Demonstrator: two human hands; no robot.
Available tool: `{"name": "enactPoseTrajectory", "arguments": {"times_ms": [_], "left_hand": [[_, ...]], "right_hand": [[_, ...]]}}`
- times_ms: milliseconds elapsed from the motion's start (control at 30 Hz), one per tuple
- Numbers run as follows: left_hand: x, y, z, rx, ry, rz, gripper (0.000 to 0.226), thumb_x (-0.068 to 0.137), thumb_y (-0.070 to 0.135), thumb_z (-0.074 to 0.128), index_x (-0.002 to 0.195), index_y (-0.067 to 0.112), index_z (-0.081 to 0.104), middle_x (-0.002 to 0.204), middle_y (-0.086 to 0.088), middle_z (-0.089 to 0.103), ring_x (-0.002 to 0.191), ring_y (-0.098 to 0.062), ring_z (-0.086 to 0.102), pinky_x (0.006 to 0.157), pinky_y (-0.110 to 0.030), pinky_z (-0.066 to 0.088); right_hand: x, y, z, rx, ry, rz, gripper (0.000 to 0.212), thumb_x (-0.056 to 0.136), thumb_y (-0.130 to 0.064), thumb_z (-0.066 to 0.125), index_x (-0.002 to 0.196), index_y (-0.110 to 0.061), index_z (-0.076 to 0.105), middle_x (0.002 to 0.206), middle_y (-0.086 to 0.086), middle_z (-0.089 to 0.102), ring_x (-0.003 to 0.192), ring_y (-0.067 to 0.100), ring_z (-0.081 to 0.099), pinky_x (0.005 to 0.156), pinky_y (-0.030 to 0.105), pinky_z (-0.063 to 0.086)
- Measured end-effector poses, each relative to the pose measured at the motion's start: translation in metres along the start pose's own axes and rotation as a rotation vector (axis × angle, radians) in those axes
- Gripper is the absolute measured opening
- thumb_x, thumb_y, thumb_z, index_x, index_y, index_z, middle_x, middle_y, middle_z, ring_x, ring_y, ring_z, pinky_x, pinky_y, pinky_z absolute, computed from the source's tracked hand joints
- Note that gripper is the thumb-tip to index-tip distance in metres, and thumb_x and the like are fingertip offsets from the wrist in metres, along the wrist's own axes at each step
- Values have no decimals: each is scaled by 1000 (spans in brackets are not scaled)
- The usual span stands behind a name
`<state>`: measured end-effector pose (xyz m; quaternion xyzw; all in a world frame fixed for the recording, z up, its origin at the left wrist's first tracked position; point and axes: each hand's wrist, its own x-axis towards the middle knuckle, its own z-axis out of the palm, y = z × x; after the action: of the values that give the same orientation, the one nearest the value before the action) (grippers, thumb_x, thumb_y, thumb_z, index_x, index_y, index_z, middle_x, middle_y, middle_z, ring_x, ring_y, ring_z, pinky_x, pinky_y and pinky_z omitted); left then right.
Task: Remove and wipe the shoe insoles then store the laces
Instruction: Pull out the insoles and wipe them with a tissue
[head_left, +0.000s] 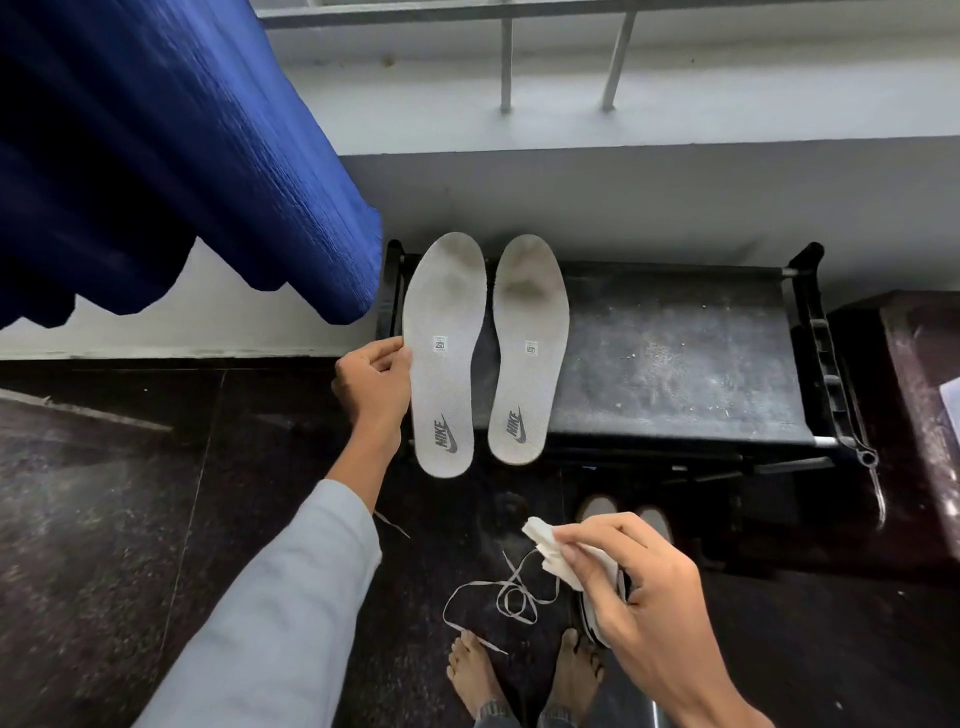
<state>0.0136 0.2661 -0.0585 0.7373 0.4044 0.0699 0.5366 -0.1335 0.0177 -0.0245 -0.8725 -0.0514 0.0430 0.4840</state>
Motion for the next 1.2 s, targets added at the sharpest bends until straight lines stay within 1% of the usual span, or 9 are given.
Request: {"name": "enactPoseTrajectory", "arguments": {"times_ms": [300, 467, 567, 633, 700, 800, 933, 1100, 1200], "left_hand": [[19, -6, 7, 144, 8, -8, 24, 91, 9, 68, 114, 6, 72, 98, -6, 75, 91, -14, 70, 85, -26, 56], [14, -4, 3, 299, 19, 58, 28, 94, 19, 65, 118, 9, 72, 110, -6, 76, 114, -16, 60, 84, -23, 43], [-4, 7, -5, 379, 26, 180, 29, 97, 19, 62, 122, 8, 70, 114, -8, 74, 89, -1, 45, 80, -13, 36], [-24, 13, -9, 348, -20, 261, 25, 95, 20, 64, 117, 11, 73, 106, -7, 76, 77, 7, 48, 72, 0, 38], [-52, 13, -8, 243, -163, 286, 19, 92, 23, 68, 108, 18, 77, 95, 0, 78, 77, 0, 64, 74, -9, 52], [-108, 9, 1, 44, -411, 170, 15, 90, 25, 72, 104, 26, 78, 90, 9, 78, 83, -6, 73, 80, -38, 62], [-165, 11, 13, -174, -525, -5, 15, 90, 21, 72, 104, 27, 77, 94, 9, 79, 89, -10, 75, 82, -43, 62], [-197, 12, 35, -230, -565, -3, 16, 84, 14, 78, 99, 20, 79, 91, 1, 80, 89, -15, 76, 86, -46, 61], [-220, 10, 61, -196, -591, 48, 12, 81, 14, 81, 91, 20, 79, 85, -1, 79, 84, -19, 77, 84, -50, 61]], "right_hand": [[15, 2, 4, 3, 8, 96, 24, 86, -14, 74, 104, -29, 76, 95, -19, 69, 93, 1, 66, 76, 9, 47], [27, 4, 9, 65, 40, 197, 31, 89, -15, 71, 115, -31, 72, 98, -18, 67, 95, 6, 66, 76, 27, 55], [36, 3, 11, 126, 56, 238, 34, 92, -15, 69, 120, -33, 70, 101, -16, 65, 96, 9, 66, 77, 32, 58], [42, 0, 11, 178, 89, 269, 34, 93, -16, 67, 121, -34, 69, 103, -13, 65, 97, 8, 66, 79, 23, 57], [47, -5, 11, 261, 119, 324, 31, 93, -19, 67, 117, -37, 69, 102, -7, 67, 92, 9, 67, 78, 20, 57], [54, -11, 12, 502, 174, 442, 25, 93, -16, 67, 110, -33, 72, 102, 3, 71, 88, 19, 73, 82, 38, 61], [50, -18, -1, 716, 230, 499, 20, 93, -5, 65, 108, -17, 73, 101, 12, 74, 93, 30, 74, 84, 44, 61], [29, -5, -32, 520, 280, 451, 18, 93, -10, 67, 101, -22, 77, 100, 5, 75, 91, 21, 74, 83, 42, 61], [11, 9, -68, 313, 318, 371, 18, 90, -15, 72, 101, -28, 78, 102, -7, 72, 94, 5, 70, 81, 27, 59]]}}
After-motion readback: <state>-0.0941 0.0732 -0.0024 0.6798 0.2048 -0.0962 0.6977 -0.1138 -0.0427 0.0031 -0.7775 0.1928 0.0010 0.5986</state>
